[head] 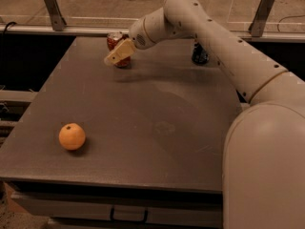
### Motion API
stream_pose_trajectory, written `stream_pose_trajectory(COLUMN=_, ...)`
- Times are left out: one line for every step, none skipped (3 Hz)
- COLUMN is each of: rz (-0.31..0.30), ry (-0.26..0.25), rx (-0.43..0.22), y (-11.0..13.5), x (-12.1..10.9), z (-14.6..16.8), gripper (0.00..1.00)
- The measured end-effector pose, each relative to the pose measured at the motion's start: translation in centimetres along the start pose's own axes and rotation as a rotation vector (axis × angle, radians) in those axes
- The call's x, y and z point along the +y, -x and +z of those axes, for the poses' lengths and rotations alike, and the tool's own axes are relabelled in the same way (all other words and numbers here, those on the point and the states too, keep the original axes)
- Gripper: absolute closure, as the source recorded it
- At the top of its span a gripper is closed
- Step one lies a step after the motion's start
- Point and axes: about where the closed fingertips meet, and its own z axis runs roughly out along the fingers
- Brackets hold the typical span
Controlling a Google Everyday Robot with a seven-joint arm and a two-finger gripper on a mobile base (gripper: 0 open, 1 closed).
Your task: Pick coke can
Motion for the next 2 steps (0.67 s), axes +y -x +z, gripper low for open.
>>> stream_pose_trajectory(rz=0.074, ry=0.025, rx=-0.04, y=-0.91, x=0.74, z=2.49, gripper=0.26)
stream_pose_trajectory(rz=0.098, ry=0.025, rx=-0.057, y=-1.08, x=0.91, z=3.11, gripper=0.49)
